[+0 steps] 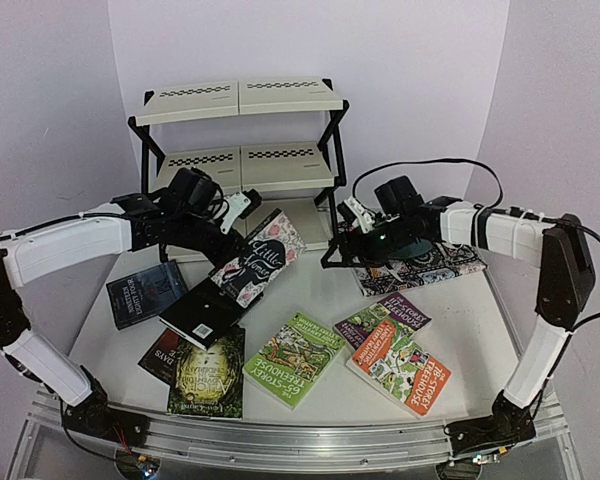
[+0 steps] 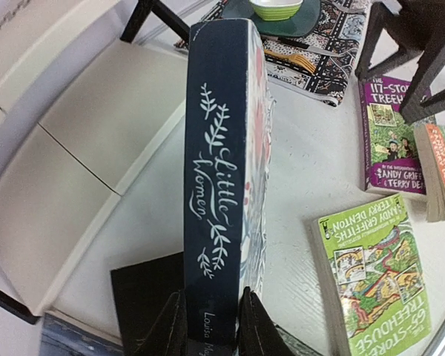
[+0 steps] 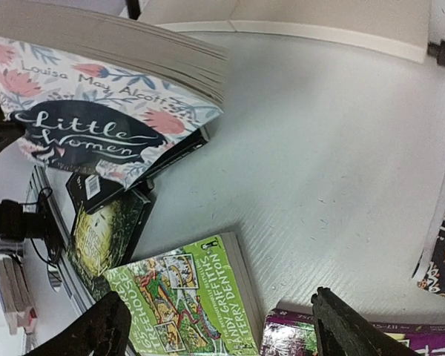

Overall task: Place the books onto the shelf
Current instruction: Pick up the book at the center of the board.

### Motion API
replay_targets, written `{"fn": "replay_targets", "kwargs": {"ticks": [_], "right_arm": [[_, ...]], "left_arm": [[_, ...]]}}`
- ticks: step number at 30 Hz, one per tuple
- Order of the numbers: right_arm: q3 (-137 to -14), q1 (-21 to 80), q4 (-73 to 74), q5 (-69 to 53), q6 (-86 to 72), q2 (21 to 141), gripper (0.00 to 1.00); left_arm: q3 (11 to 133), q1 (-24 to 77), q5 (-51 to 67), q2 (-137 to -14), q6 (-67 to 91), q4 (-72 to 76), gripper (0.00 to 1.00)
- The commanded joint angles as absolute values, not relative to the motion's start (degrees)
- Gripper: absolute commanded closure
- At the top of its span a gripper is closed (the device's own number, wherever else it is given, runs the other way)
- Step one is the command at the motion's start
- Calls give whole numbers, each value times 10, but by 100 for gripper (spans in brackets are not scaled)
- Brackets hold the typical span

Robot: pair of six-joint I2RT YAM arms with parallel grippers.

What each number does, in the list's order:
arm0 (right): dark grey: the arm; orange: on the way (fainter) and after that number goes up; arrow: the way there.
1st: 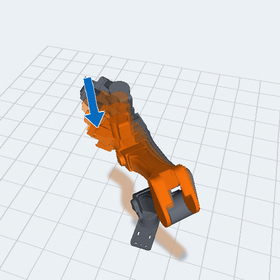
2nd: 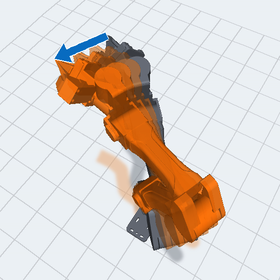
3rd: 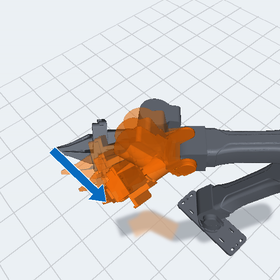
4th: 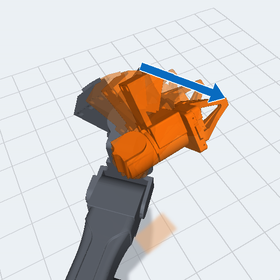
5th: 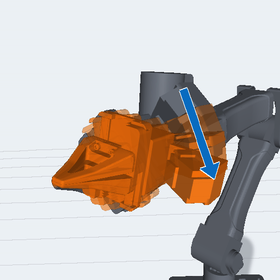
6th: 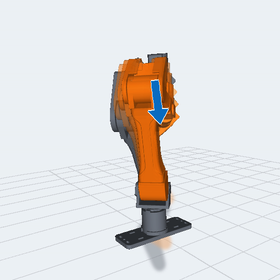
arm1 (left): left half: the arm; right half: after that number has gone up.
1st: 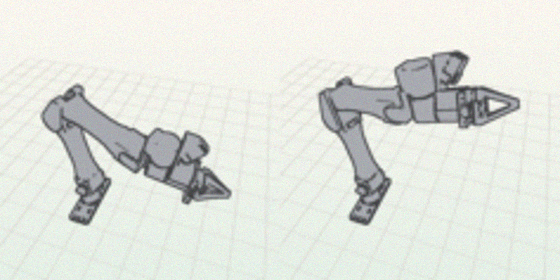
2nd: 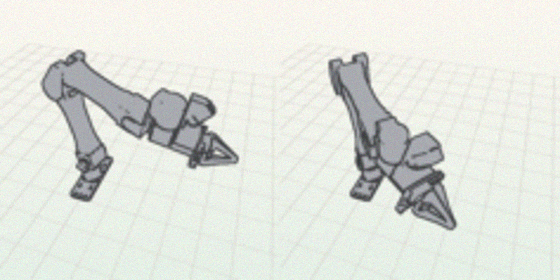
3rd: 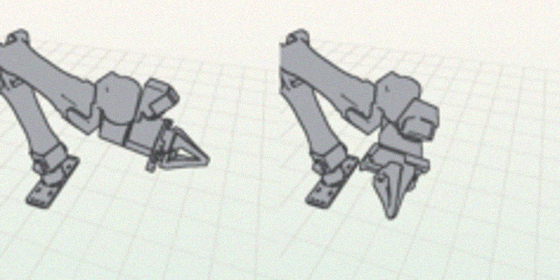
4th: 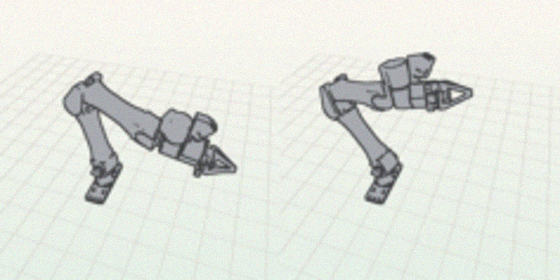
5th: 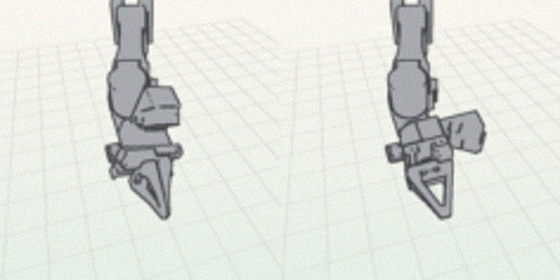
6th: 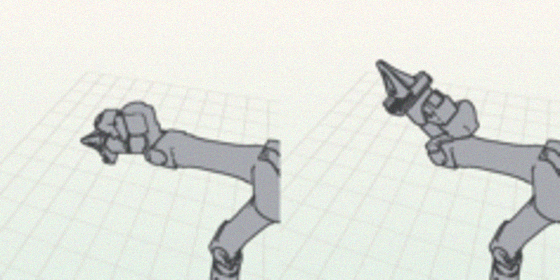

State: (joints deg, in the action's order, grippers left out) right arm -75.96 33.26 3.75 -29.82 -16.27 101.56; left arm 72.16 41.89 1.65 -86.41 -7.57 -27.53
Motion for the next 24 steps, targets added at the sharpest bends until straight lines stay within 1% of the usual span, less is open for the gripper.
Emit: {"fn": "replay_targets", "kwargs": {"ticks": [1,5,7,9,14,18,21,24], "right_arm": [[-809,338,119,-331,-15,957,13],[-788,348,104,-332,132,903,10],[-772,350,92,-365,201,880,6],[-764,351,88,-392,255,863,5],[-775,367,88,-428,342,856,9],[-797,394,99,-412,389,878,13],[-810,410,104,-401,425,893,17],[-825,431,105,-376,445,906,19]], "left_arm": [[729,457,-63,-809,-234,-237,100],[715,473,-62,-791,-308,-234,100],[704,474,-38,-780,-335,-228,100],[689,477,-13,-768,-370,-219,100],[667,498,-3,-742,-421,-197,100],[662,509,29,-726,-446,-196,100],[660,516,37,-718,-459,-196,100],[656,520,48,-711,-472,-196,100]]}}
